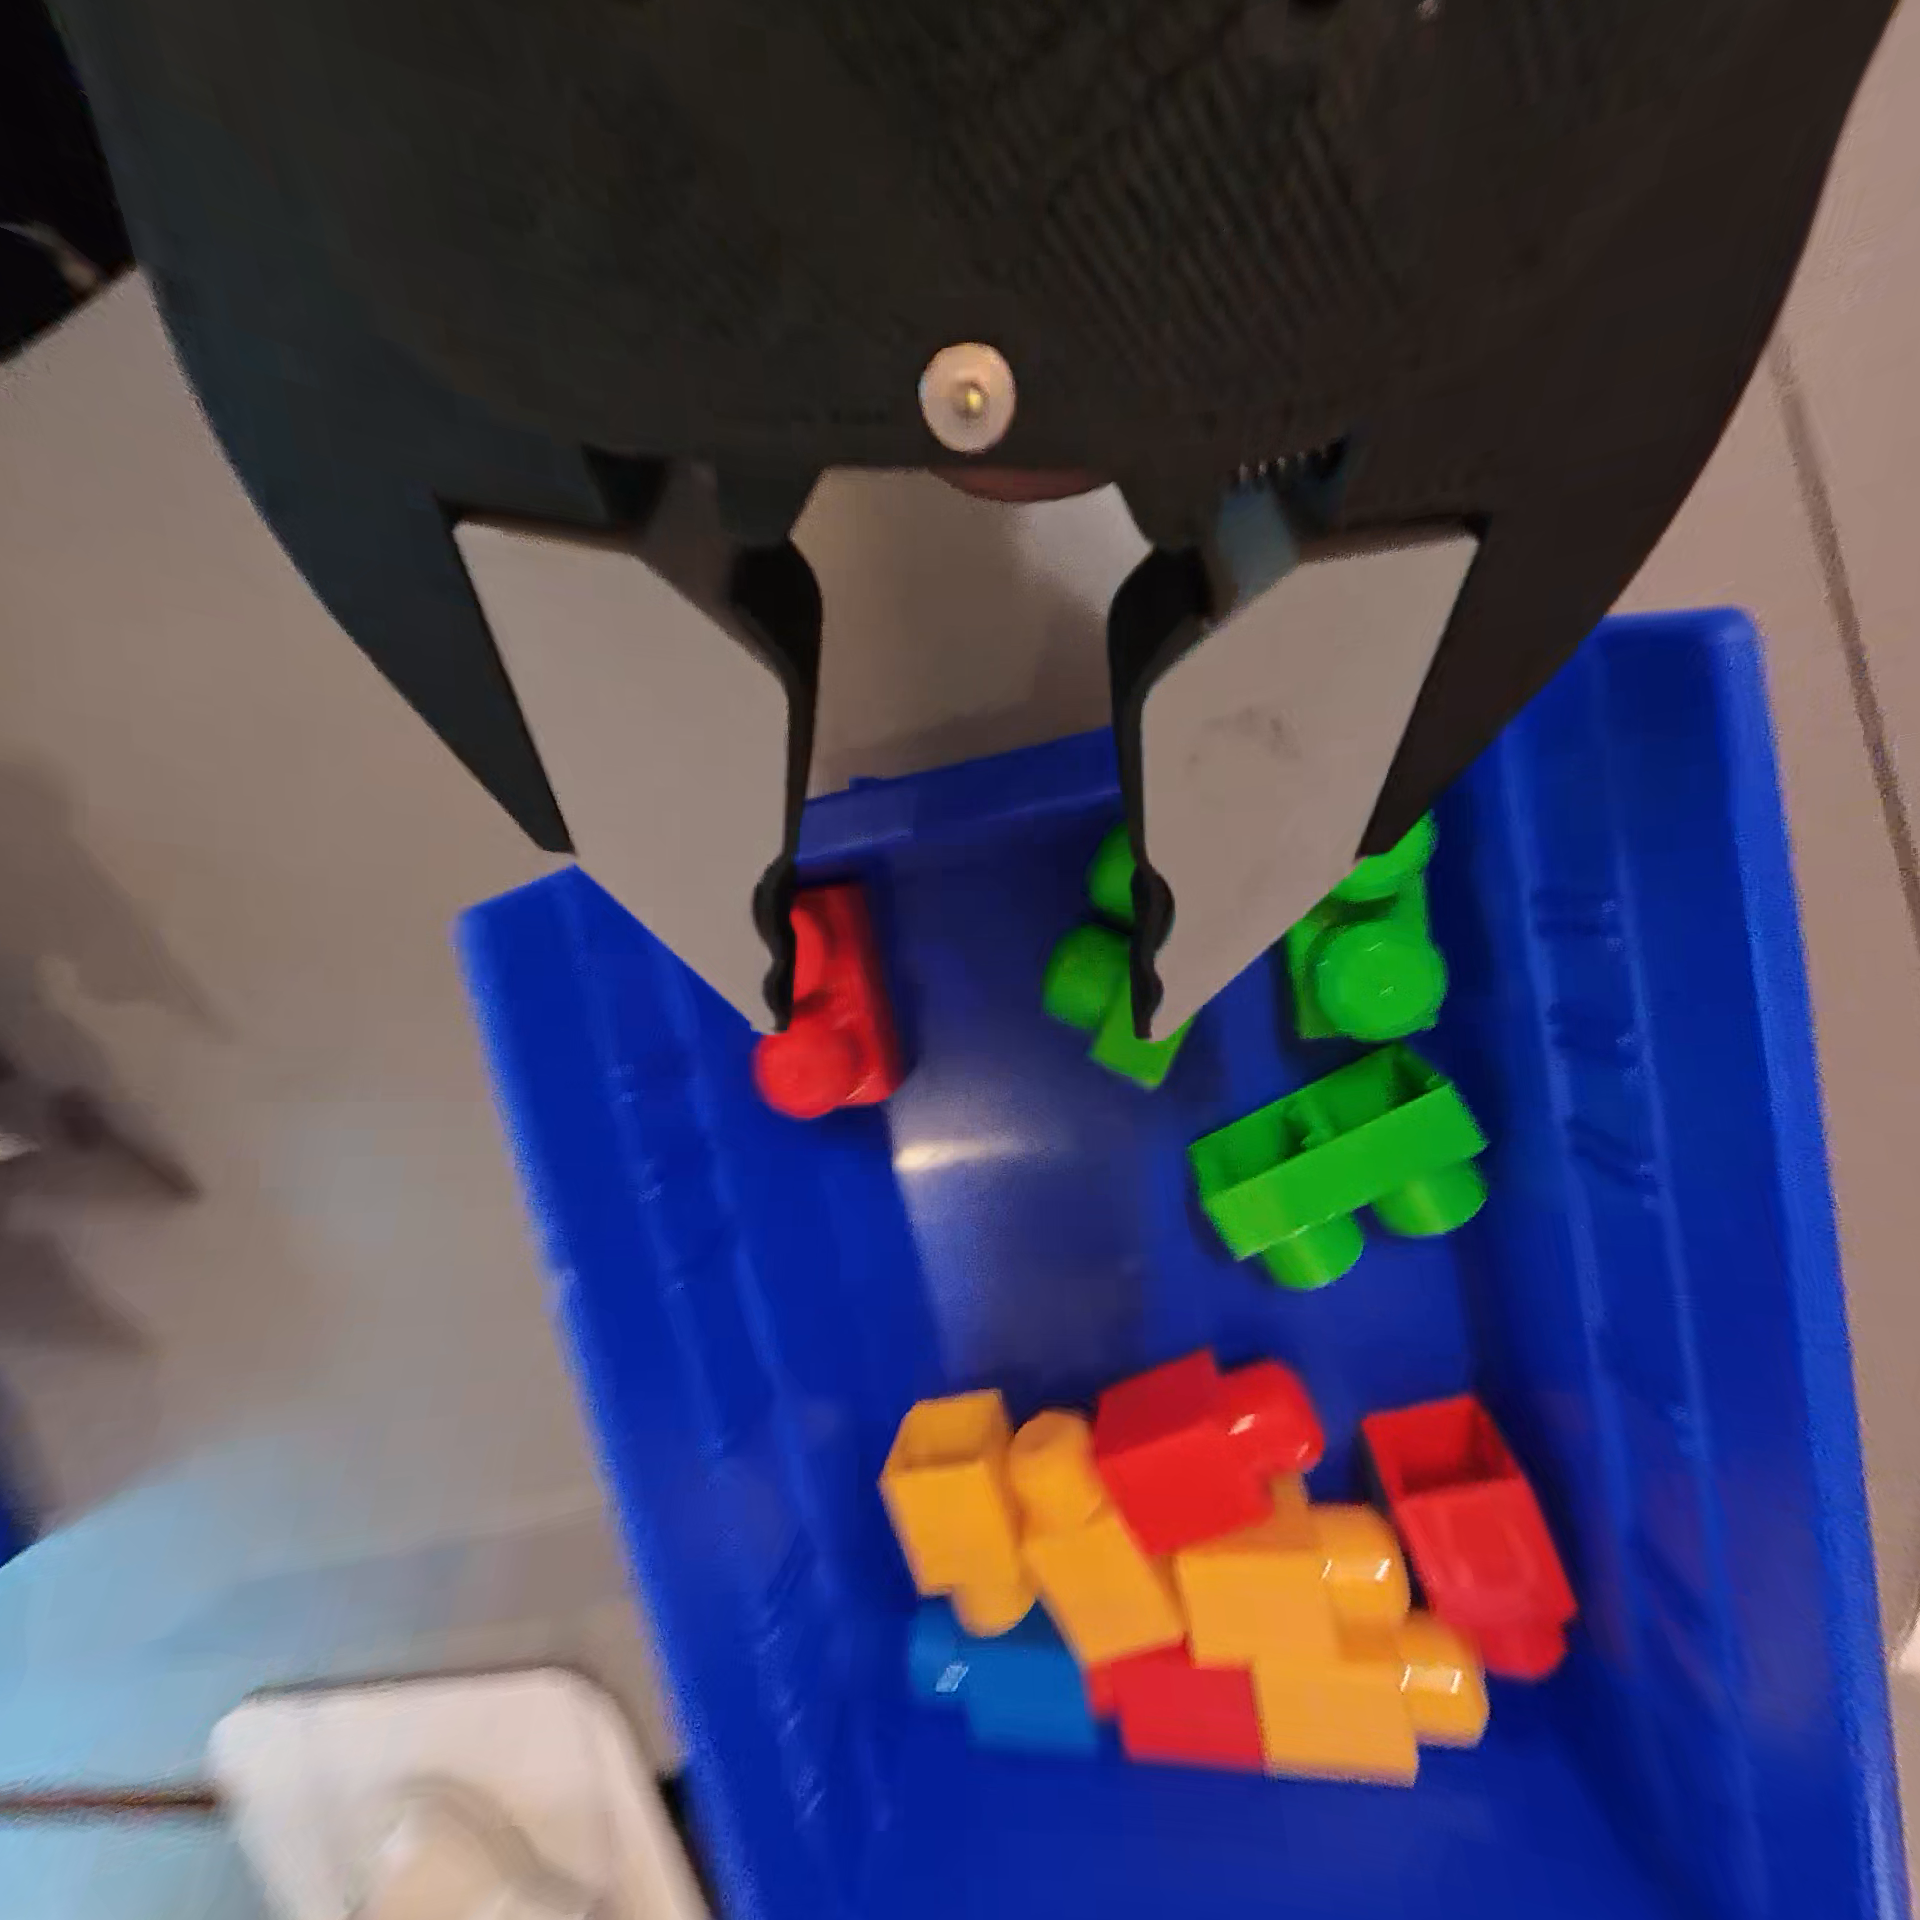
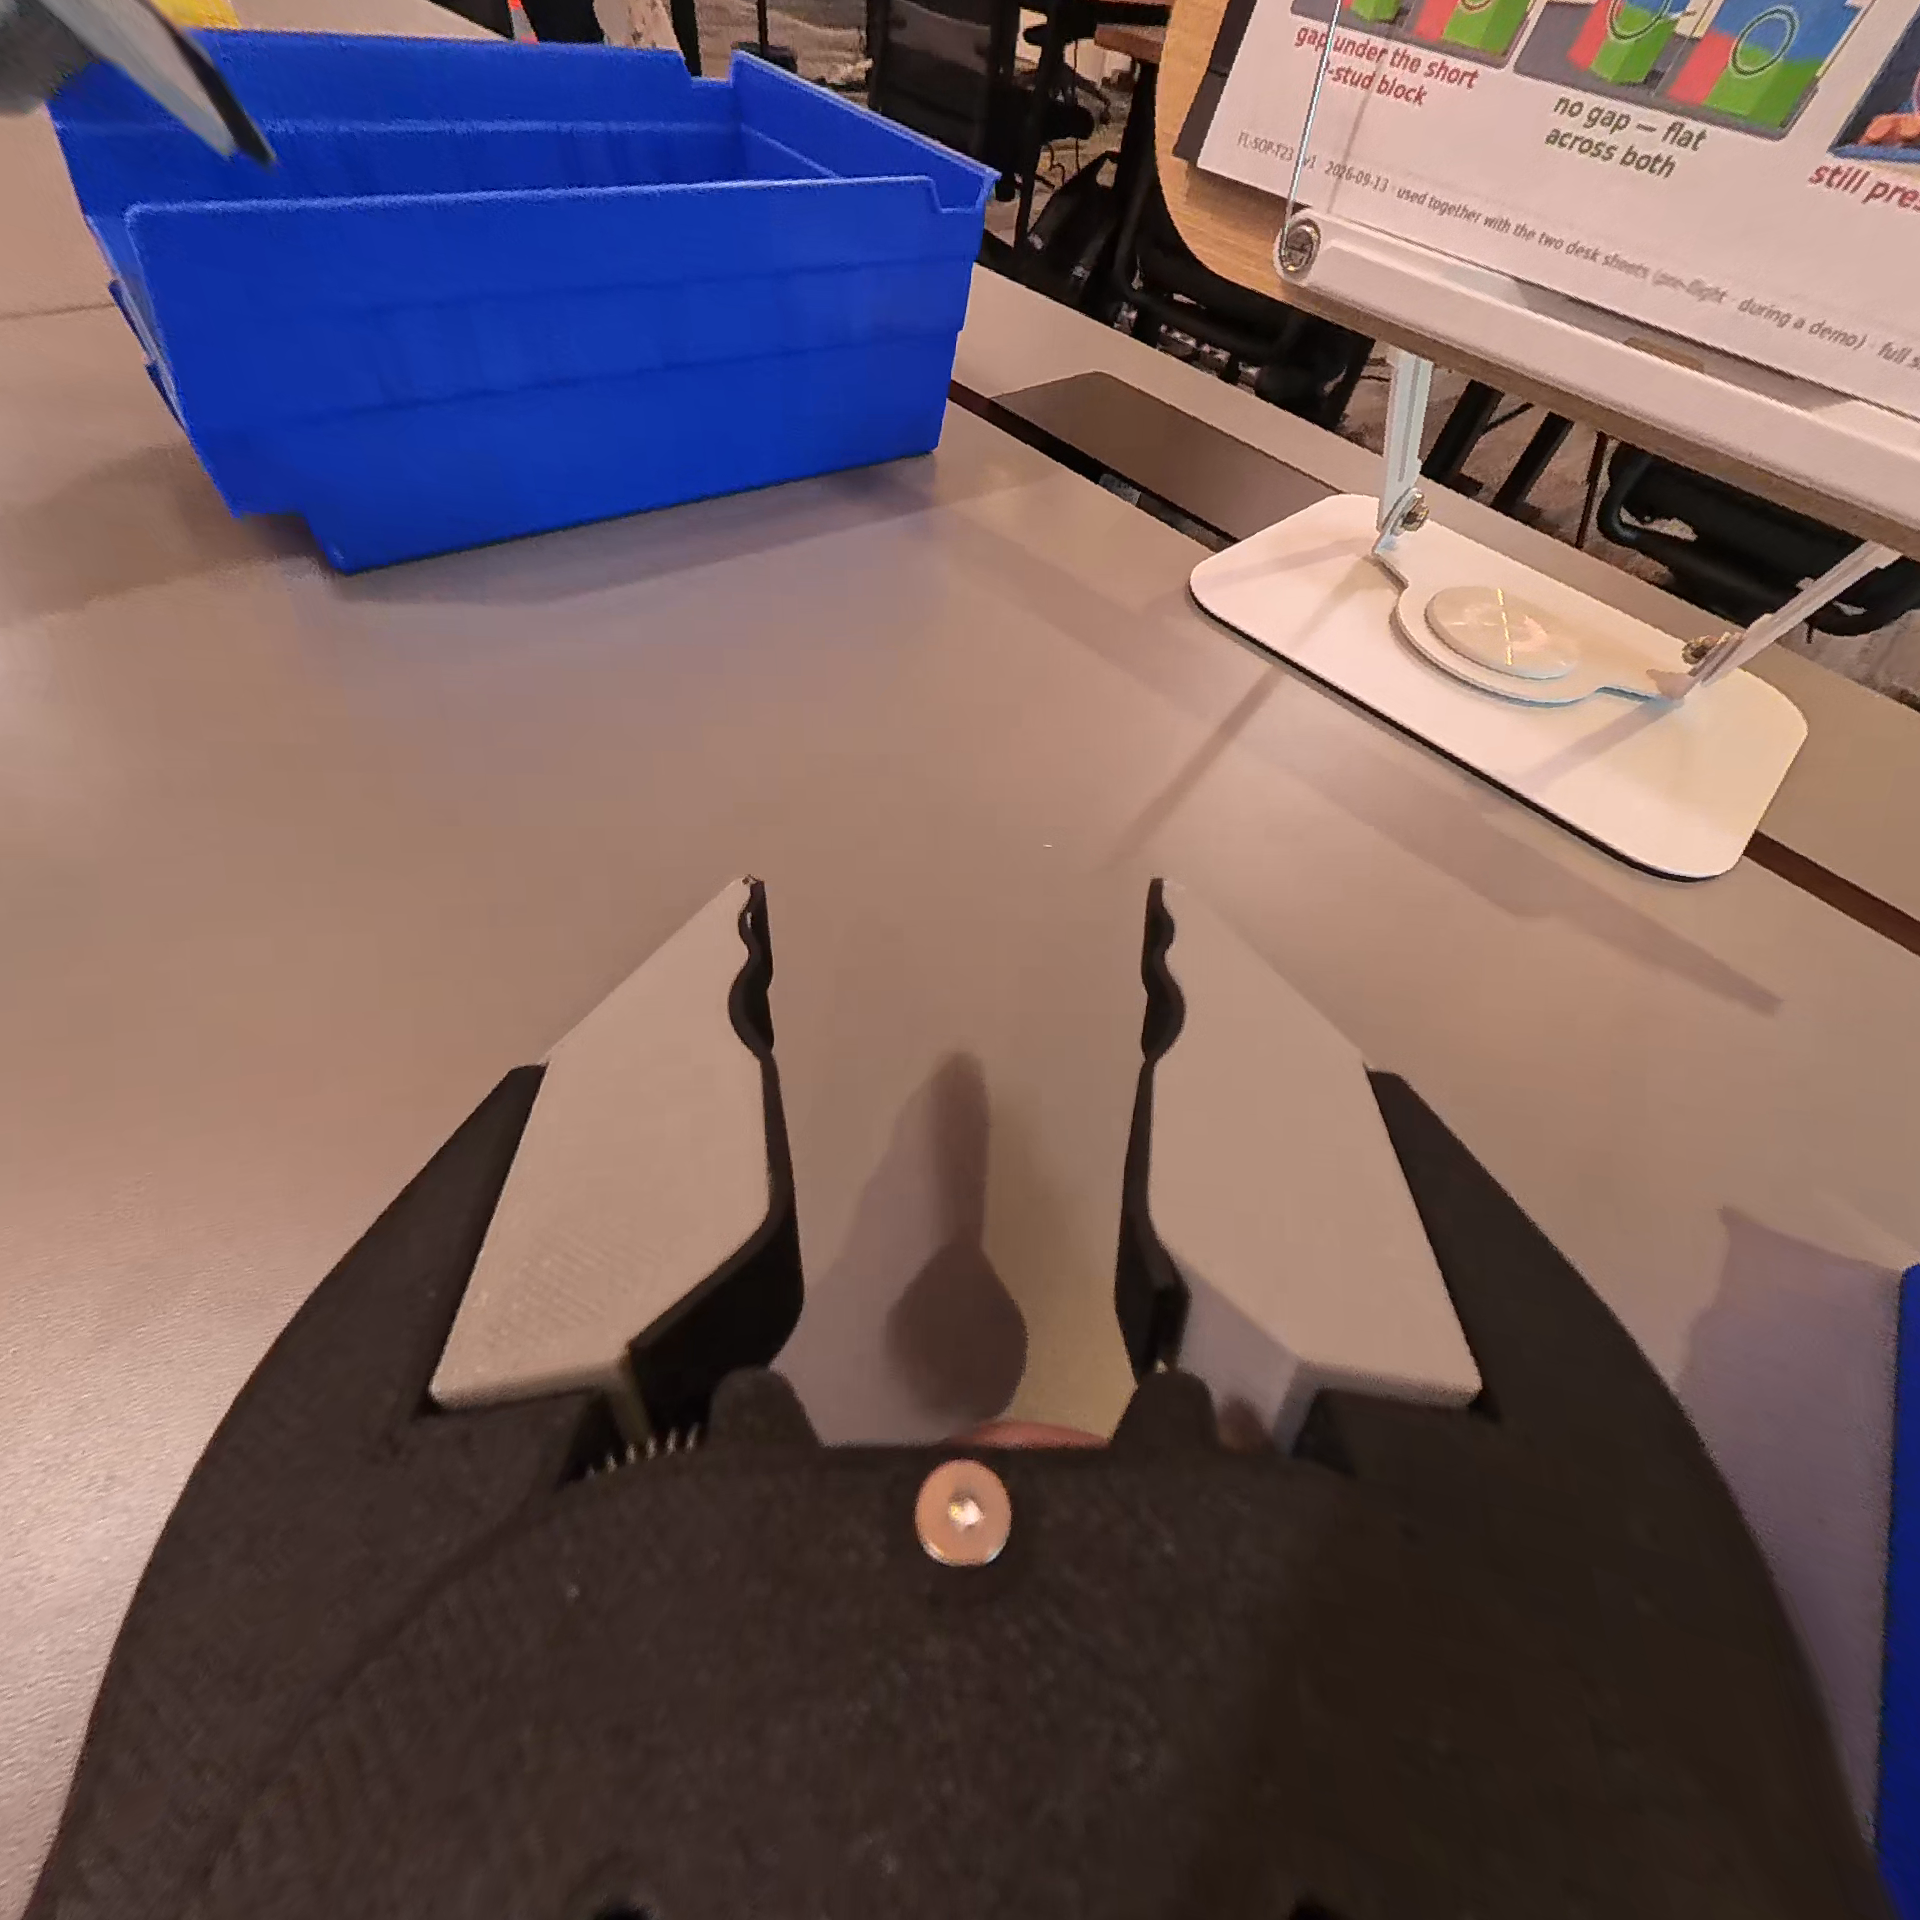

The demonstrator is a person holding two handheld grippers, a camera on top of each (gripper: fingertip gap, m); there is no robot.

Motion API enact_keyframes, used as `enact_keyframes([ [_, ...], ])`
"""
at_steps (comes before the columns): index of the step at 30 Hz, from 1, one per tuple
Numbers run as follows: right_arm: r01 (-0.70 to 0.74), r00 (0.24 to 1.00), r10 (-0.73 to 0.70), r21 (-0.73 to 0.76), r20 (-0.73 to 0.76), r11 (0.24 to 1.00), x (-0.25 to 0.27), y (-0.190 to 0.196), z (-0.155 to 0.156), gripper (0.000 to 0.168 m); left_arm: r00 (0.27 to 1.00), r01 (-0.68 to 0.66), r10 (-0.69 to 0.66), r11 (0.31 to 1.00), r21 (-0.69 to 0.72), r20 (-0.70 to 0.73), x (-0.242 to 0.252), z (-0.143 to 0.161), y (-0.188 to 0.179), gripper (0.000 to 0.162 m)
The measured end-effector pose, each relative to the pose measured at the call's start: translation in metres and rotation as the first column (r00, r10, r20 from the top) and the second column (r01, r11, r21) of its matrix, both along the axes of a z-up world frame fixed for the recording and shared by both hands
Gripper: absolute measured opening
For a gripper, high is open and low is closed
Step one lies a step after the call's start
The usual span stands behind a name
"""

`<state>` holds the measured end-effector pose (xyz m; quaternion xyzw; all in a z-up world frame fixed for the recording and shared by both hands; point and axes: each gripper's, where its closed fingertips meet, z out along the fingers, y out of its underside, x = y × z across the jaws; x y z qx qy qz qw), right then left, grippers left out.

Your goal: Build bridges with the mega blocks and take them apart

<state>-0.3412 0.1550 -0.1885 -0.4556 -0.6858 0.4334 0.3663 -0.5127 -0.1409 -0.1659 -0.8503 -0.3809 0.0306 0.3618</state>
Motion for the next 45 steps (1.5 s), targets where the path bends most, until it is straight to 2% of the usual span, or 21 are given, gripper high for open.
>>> enact_keyframes([
  [4,-0.001,1.000,0.001,-0.038,0.016,0.999,-0.001,0.001,-0.003,0.069,0.999,0.033,-0.019,0.956,-0.292,0.051,-0.008,-0.048,-0.031,0.063],
  [7,0.002,1.000,0.000,-0.055,0.026,0.998,-0.002,0.002,-0.005,0.069,0.996,0.065,-0.033,0.908,-0.414,0.085,-0.006,-0.071,-0.038,0.062],
  [10,0.005,1.000,-0.003,-0.069,0.027,0.998,-0.002,0.004,-0.005,0.069,0.993,0.089,-0.045,0.892,-0.443,0.109,-0.006,-0.073,-0.034,0.062],
  [11,0.006,1.000,-0.003,-0.073,0.029,0.997,-0.003,0.004,-0.005,0.069,0.991,0.102,-0.054,0.888,-0.449,0.120,-0.005,-0.073,-0.033,0.058],
  [12,0.006,1.000,-0.004,-0.078,0.031,0.997,-0.003,0.004,-0.005,0.069,0.990,0.117,-0.068,0.883,-0.454,0.124,-0.005,-0.072,-0.030,0.044],
  [13,0.007,1.000,-0.004,-0.081,0.031,0.997,-0.003,0.005,-0.005,0.069,0.989,0.131,-0.088,0.877,-0.461,0.115,-0.005,-0.072,-0.028,0.039],
  [18,0.003,1.000,-0.001,-0.090,0.029,0.996,-0.003,0.005,-0.004,0.068,0.994,0.108,-0.099,0.873,-0.475,0.043,-0.012,-0.068,-0.025,0.039],
  [23,-0.005,1.000,0.007,-0.076,0.030,0.997,-0.002,0.003,-0.005,0.068,0.996,0.034,-0.069,0.898,-0.440,-0.063,-0.022,-0.058,-0.023,0.038],
  [28,-0.011,1.000,0.012,-0.069,0.025,0.998,-0.002,0.002,-0.005,0.068,0.989,0.003,-0.041,0.965,-0.262,-0.140,-0.025,-0.031,-0.002,0.039],
  [33,-0.012,1.000,0.014,-0.076,0.026,0.997,-0.002,0.002,-0.005,0.068,0.974,-0.011,-0.023,0.989,-0.148,-0.226,-0.023,0.000,0.013,0.039],
  [40,-0.017,1.000,0.019,-0.076,0.024,0.997,-0.002,0.001,-0.004,0.067,0.965,0.046,-0.068,0.995,-0.092,-0.254,-0.007,0.022,0.022,0.039],
  [45,-0.018,0.999,0.020,-0.072,0.030,0.997,-0.002,0.001,-0.006,0.067,0.955,0.092,-0.080,0.995,0.029,-0.286,0.008,0.052,0.034,0.039],
])
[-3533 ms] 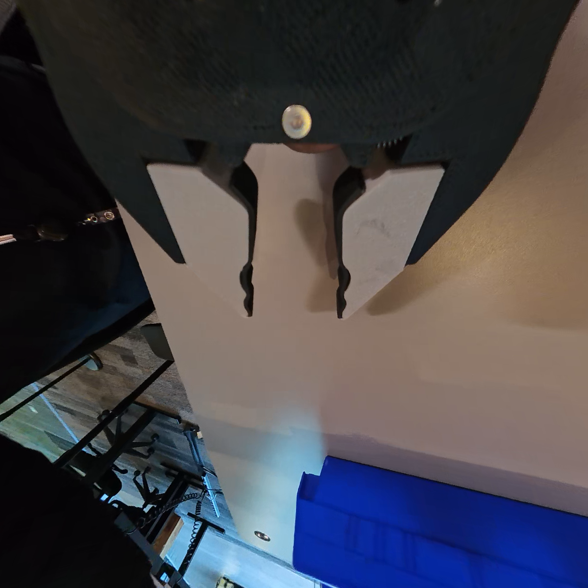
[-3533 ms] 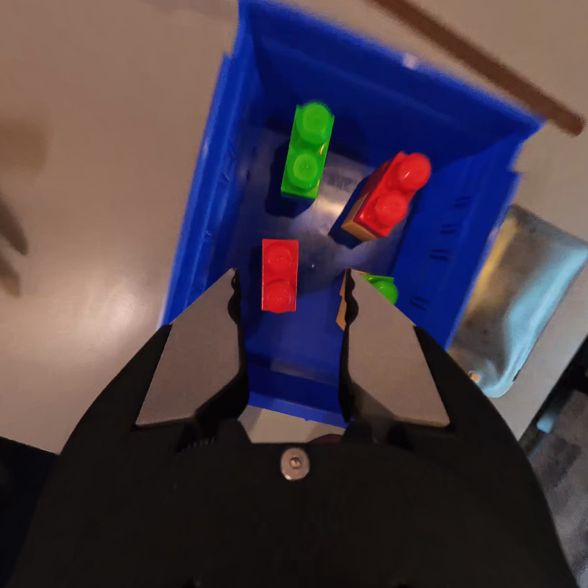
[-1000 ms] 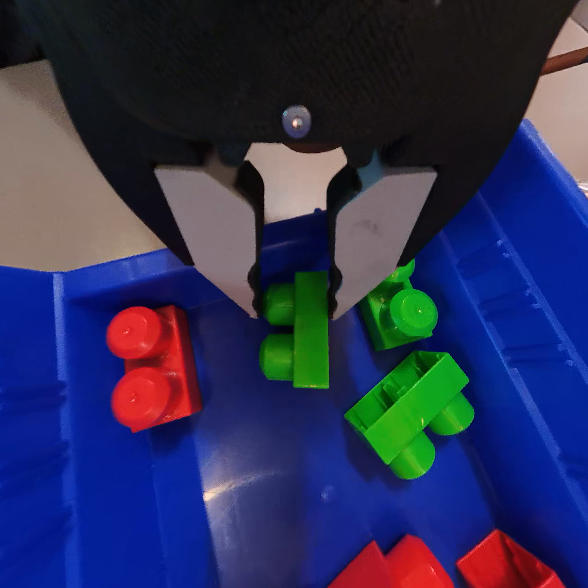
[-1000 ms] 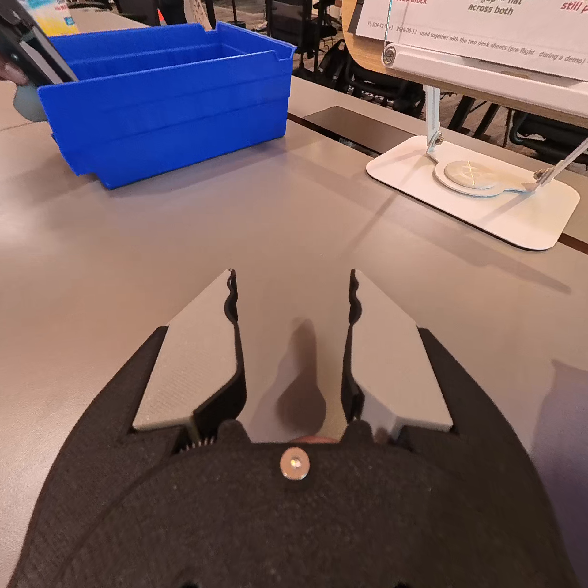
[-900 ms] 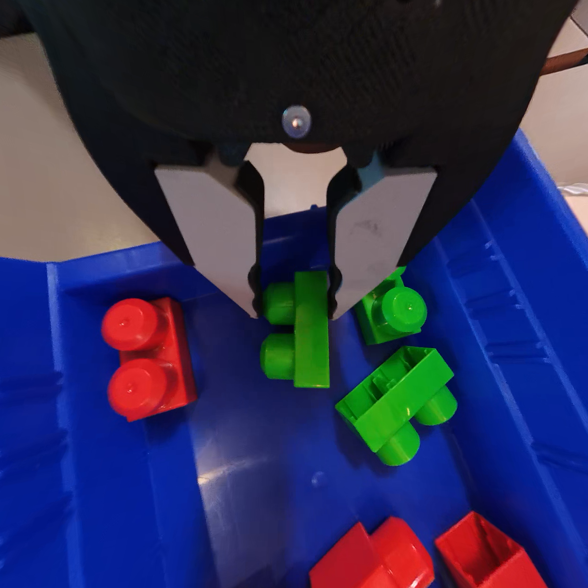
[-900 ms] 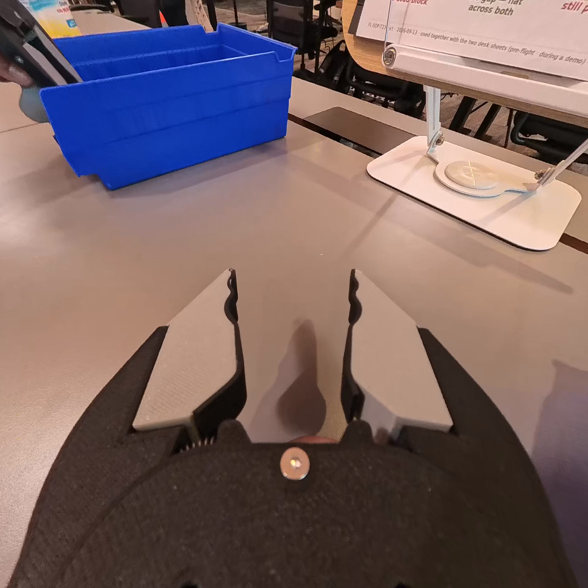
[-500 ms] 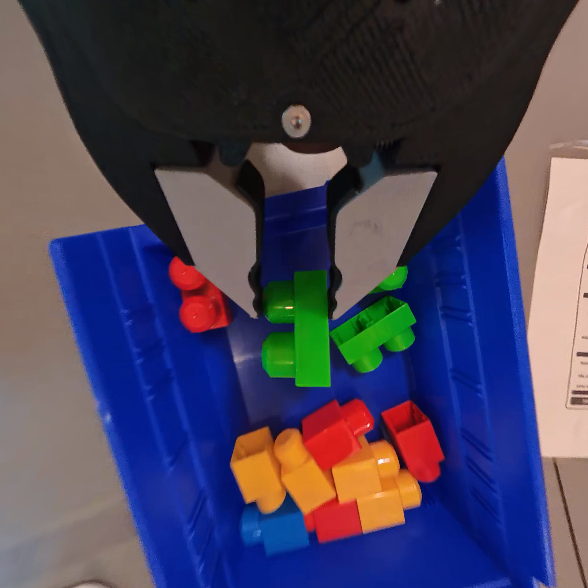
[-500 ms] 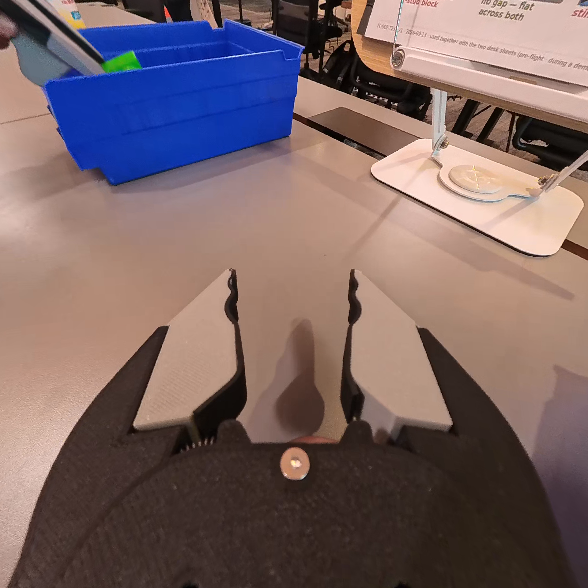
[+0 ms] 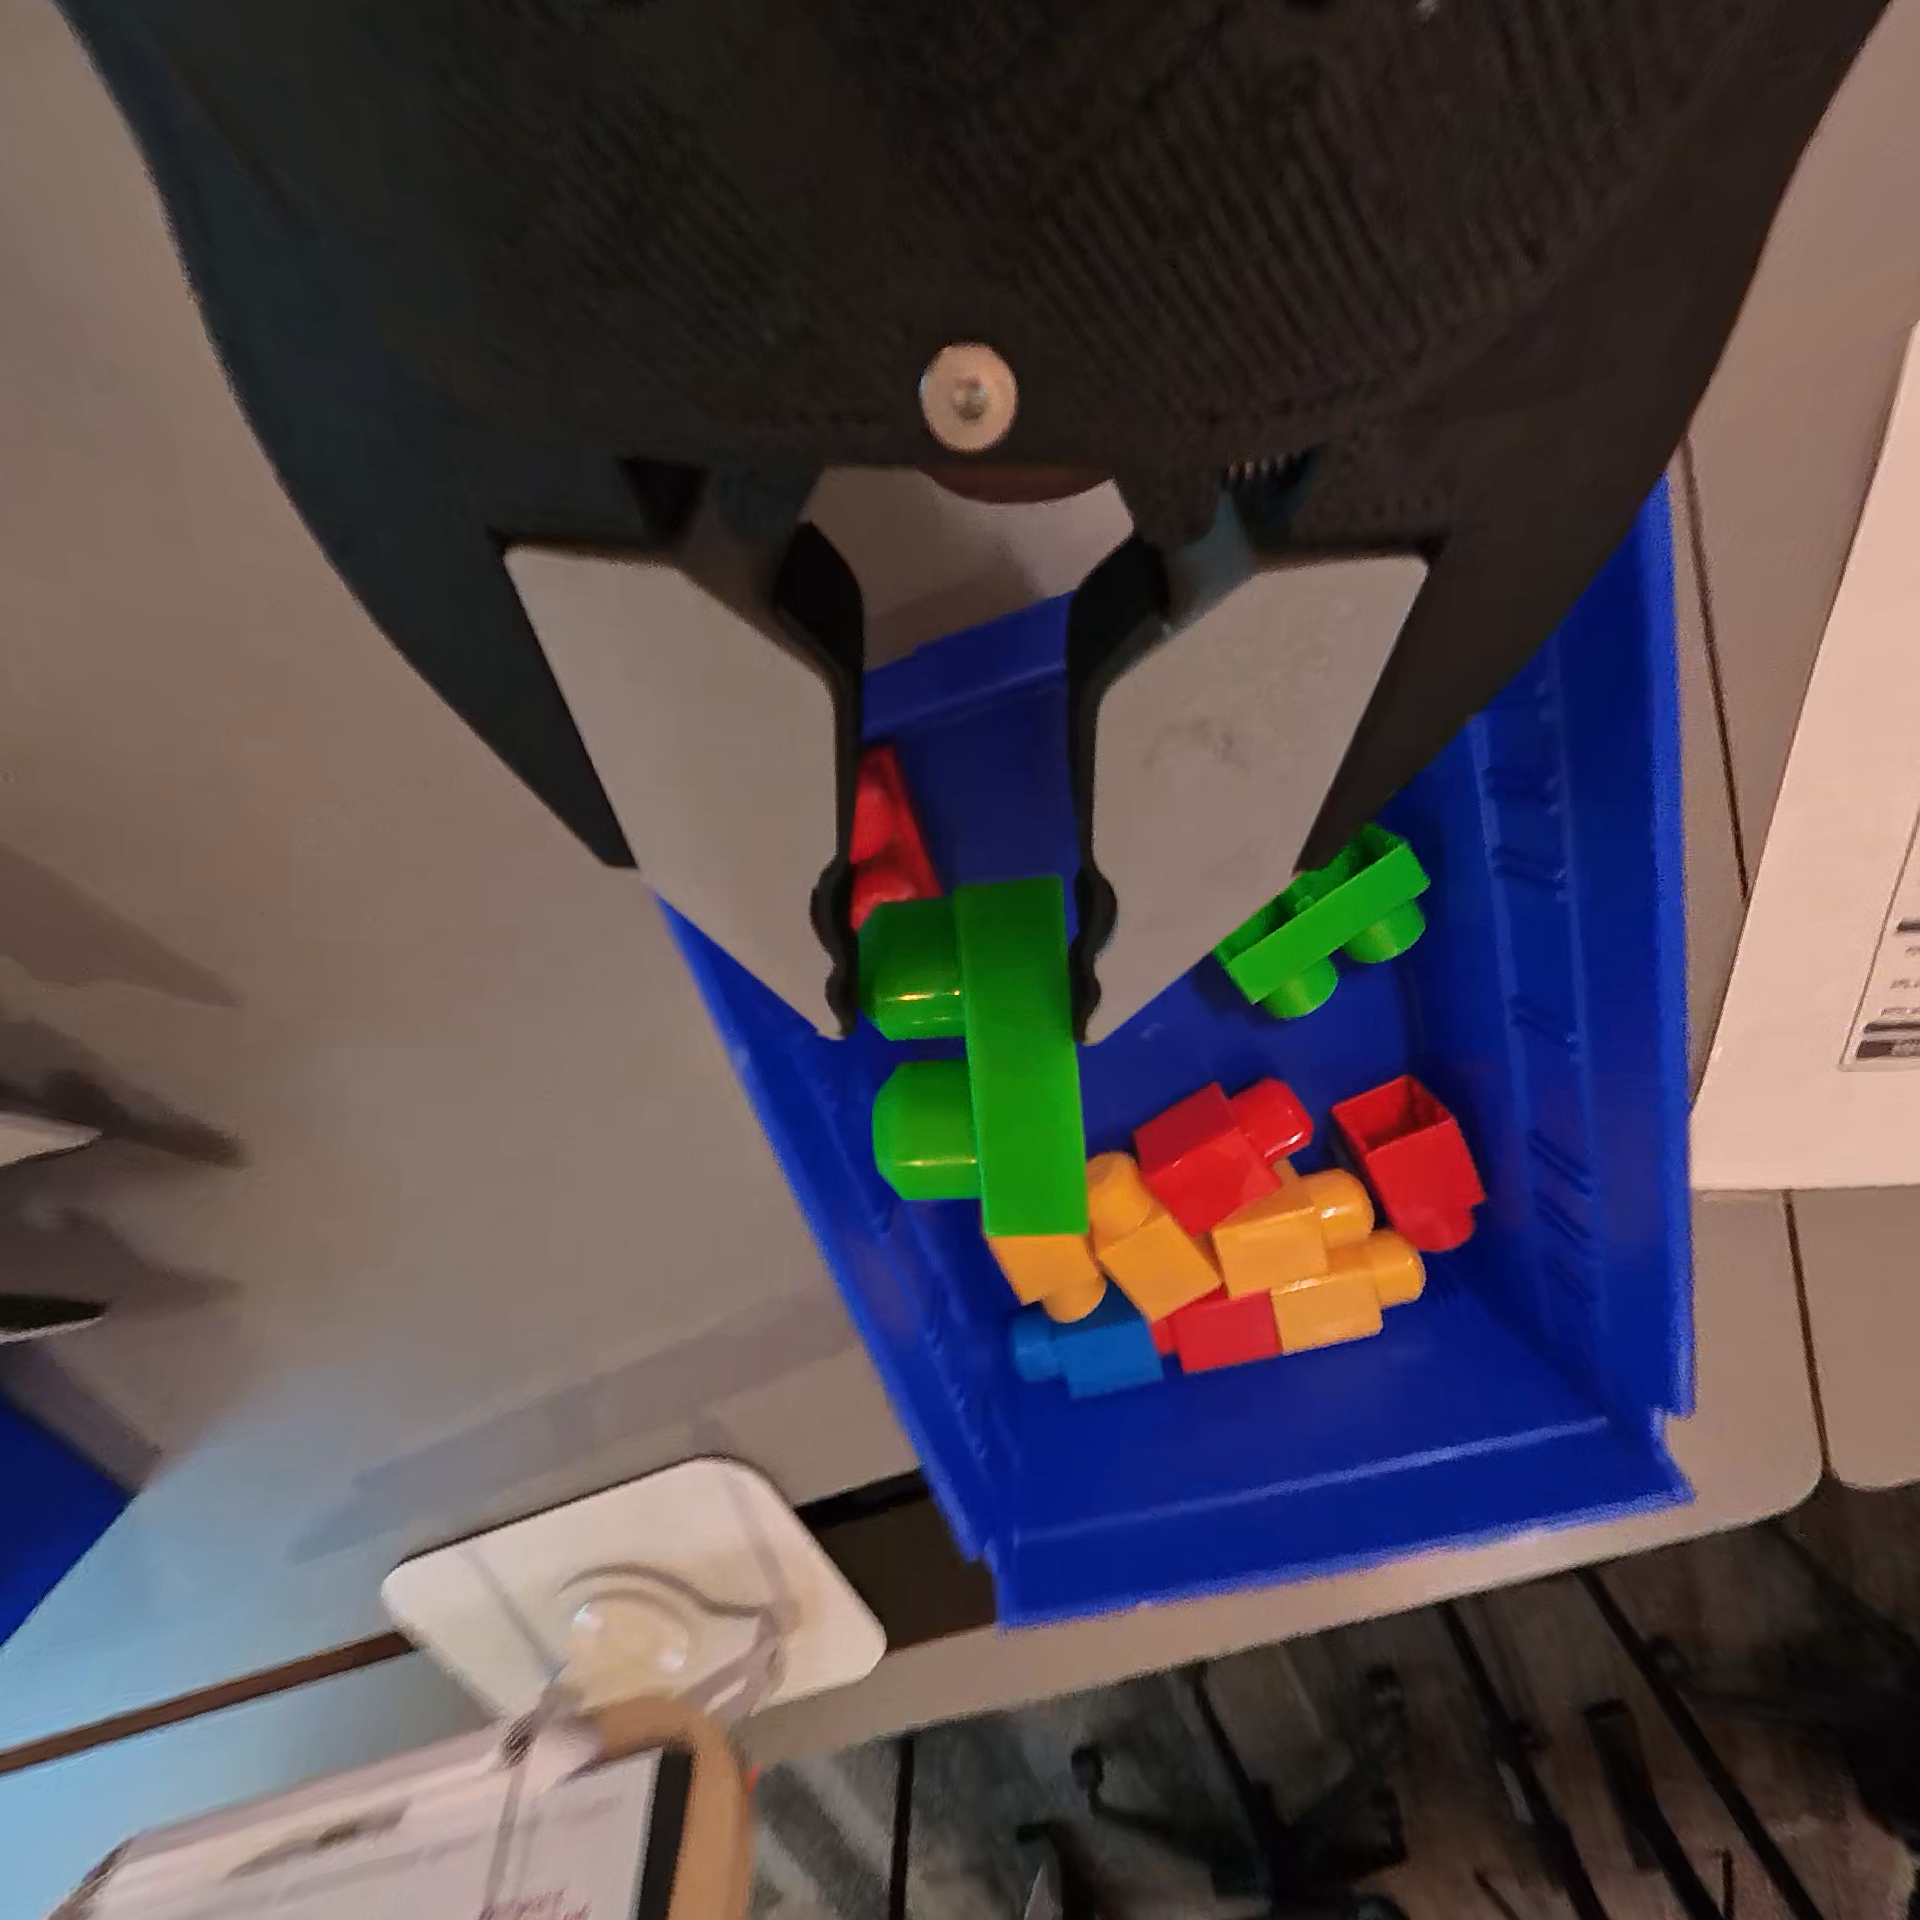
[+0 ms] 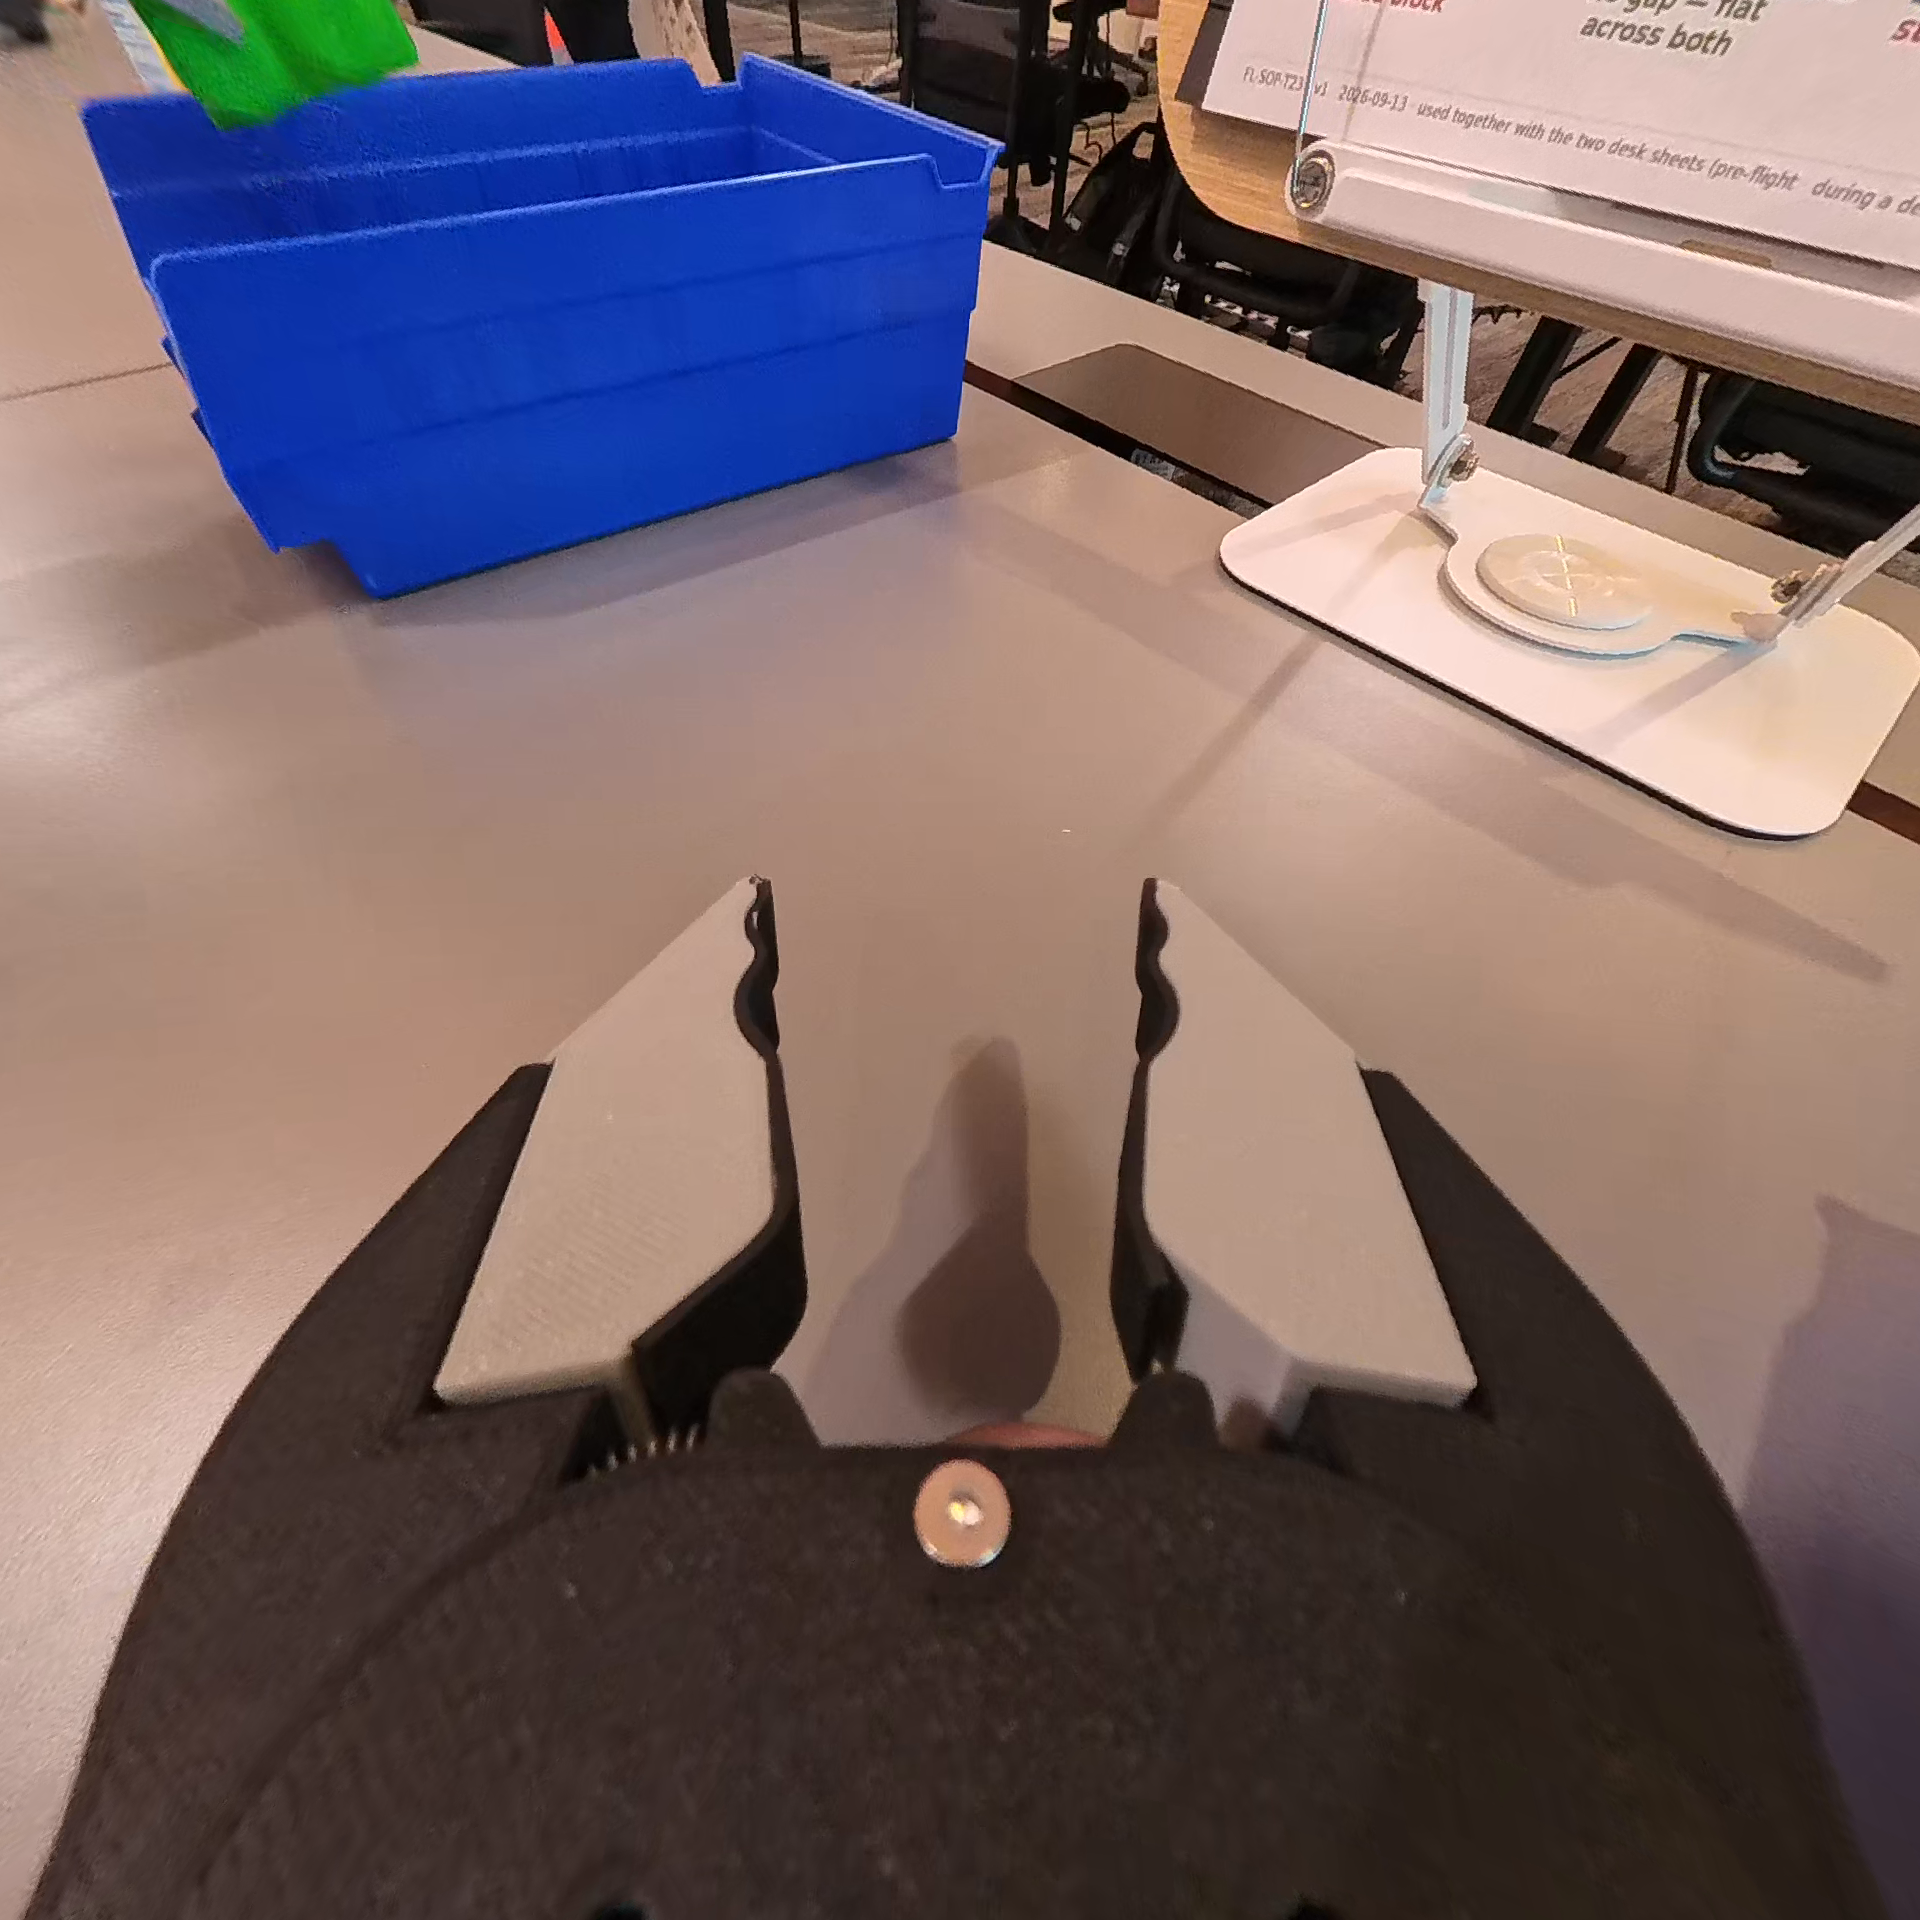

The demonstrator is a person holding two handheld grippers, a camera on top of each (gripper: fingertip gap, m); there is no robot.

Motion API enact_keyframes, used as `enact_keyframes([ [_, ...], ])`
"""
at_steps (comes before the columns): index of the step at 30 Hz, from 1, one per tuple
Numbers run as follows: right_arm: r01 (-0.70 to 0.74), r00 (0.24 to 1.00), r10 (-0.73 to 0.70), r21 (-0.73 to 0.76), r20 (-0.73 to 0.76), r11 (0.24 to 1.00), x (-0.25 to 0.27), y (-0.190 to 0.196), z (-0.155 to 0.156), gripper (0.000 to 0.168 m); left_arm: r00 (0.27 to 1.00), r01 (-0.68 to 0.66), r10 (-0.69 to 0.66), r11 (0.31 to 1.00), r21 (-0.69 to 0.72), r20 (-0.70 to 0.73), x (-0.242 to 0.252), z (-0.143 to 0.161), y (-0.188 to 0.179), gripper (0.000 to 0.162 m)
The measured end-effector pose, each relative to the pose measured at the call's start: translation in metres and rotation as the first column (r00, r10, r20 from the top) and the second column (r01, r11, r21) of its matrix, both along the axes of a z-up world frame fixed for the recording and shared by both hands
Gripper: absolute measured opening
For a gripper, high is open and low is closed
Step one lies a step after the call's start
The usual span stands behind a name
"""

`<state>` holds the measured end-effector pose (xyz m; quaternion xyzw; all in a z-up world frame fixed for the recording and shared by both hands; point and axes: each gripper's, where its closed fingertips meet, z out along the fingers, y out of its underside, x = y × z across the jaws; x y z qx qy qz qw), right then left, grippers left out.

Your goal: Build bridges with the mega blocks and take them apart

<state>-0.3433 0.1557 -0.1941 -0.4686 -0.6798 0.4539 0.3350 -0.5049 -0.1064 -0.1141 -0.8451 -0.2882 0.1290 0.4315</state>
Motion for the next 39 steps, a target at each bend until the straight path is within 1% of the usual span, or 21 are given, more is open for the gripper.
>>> enact_keyframes([
  [4,0.002,1.000,-0.002,0.000,-0.010,1.000,0.000,0.000,0.001,0.067,0.993,0.120,-0.118,0.984,0.129,-0.021,0.032,0.024,0.034,0.038],
  [6,0.003,1.000,-0.003,-0.002,-0.013,1.000,0.000,0.000,0.002,0.067,0.979,0.201,-0.200,0.964,0.172,-0.026,0.058,0.029,0.059,0.038],
  [8,0.003,1.000,-0.003,-0.005,-0.018,1.000,0.001,0.001,0.003,0.067,0.950,0.310,-0.309,0.934,0.178,-0.033,0.089,0.026,0.085,0.038],
  [12,0.005,0.999,-0.006,-0.011,-0.032,1.000,0.001,0.002,0.006,0.067,0.889,0.458,-0.453,0.883,0.103,-0.074,0.136,0.001,0.138,0.038],
  [15,0.009,0.999,-0.010,-0.015,-0.036,1.000,0.001,0.003,0.007,0.067,0.854,0.520,-0.515,0.850,0.084,-0.068,0.158,-0.024,0.176,0.038],
  [18,0.011,0.999,-0.011,-0.022,-0.039,1.000,0.003,0.005,0.007,0.067,0.835,0.550,-0.546,0.827,0.114,-0.066,0.169,-0.045,0.201,0.038],
  [21,0.010,0.999,-0.013,-0.047,-0.053,0.999,0.004,0.006,0.010,0.067,0.843,0.536,-0.522,0.832,0.141,-0.129,0.165,-0.059,0.206,0.038],
  [22,0.007,0.998,-0.011,-0.061,-0.064,0.998,0.004,0.005,0.013,0.067,0.852,0.522,-0.510,0.841,0.141,-0.115,0.164,-0.062,0.203,0.038],
  [23,0.000,0.997,-0.006,-0.078,-0.076,0.997,0.005,0.004,0.016,0.067,0.846,0.532,-0.520,0.834,0.142,-0.117,0.166,-0.061,0.200,0.038],
  [24,-0.011,0.996,0.003,-0.093,-0.088,0.996,0.006,0.001,0.020,0.067,0.838,0.545,-0.525,0.825,0.151,-0.150,0.167,-0.059,0.198,0.038],
  [25,-0.026,0.994,0.016,-0.098,-0.104,0.995,0.007,-0.002,0.023,0.067,0.842,0.536,-0.512,0.831,0.147,-0.172,0.163,-0.058,0.195,0.038],
  [27,-0.056,0.991,0.044,-0.084,-0.129,0.995,0.009,-0.010,0.027,0.067,0.856,0.515,-0.497,0.844,0.154,-0.140,0.158,-0.061,0.192,0.038],
  [29,-0.082,0.989,0.069,-0.092,-0.131,0.992,0.011,-0.019,0.027,0.067,0.869,0.494,-0.478,0.840,0.225,-0.128,0.157,-0.054,0.194,0.038],
  [33,-0.108,0.989,0.089,-0.162,-0.119,0.981,0.014,-0.030,0.028,0.068,0.845,0.534,-0.521,0.815,0.226,-0.117,0.170,-0.058,0.200,0.038],
  [37,-0.092,0.991,0.078,-0.141,-0.108,0.986,0.016,-0.028,0.025,0.068,0.826,0.564,-0.553,0.805,0.183,-0.113,0.179,-0.069,0.204,0.038],
  [39,-0.090,0.991,0.075,-0.144,-0.106,0.985,0.017,-0.026,0.025,0.068,0.801,0.599,-0.587,0.782,0.174,-0.117,0.186,-0.071,0.206,0.036],
])
